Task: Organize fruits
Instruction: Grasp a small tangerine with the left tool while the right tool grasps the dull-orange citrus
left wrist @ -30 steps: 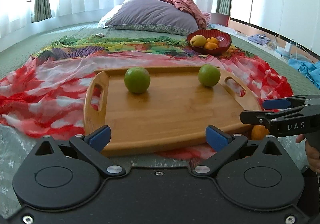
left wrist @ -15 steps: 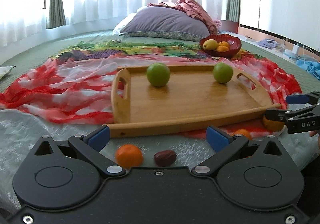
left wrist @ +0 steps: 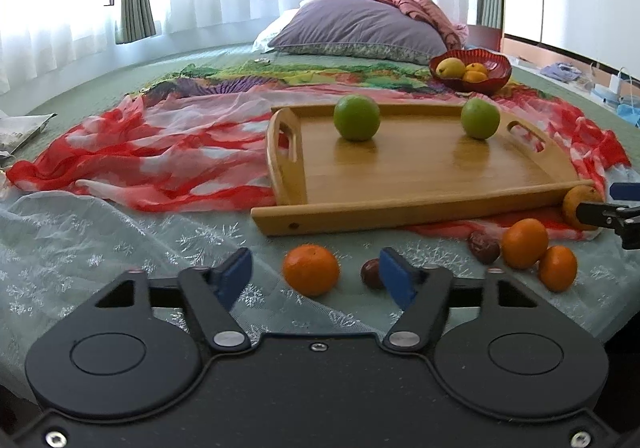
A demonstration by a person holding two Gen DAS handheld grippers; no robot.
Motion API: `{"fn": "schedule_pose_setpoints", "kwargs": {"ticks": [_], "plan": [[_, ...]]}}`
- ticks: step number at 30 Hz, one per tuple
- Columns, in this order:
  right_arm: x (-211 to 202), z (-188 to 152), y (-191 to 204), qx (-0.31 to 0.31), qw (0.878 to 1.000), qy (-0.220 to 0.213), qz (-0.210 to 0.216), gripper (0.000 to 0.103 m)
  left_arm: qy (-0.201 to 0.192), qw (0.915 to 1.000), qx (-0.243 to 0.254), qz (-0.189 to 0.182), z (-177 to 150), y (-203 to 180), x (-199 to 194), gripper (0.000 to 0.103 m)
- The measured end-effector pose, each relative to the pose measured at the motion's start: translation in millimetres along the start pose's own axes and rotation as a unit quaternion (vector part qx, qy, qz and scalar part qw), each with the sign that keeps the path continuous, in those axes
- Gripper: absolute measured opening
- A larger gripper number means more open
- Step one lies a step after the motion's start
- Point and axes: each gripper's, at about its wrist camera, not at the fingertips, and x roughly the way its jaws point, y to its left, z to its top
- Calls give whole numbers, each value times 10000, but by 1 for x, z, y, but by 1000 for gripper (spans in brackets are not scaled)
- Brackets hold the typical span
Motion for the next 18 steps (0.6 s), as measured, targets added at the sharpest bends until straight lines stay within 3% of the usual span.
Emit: {"fn": "schedule_pose_setpoints", "kwargs": {"ticks": [10,18], "plan": [[1,-6,14,-234,9997,1,-61,85,100,9997,-156,127,-4,4,13,48],[3,-9,19,-382,9989,-22,-266,73,172,9996,-204,105,-6,5,22,45]]}}
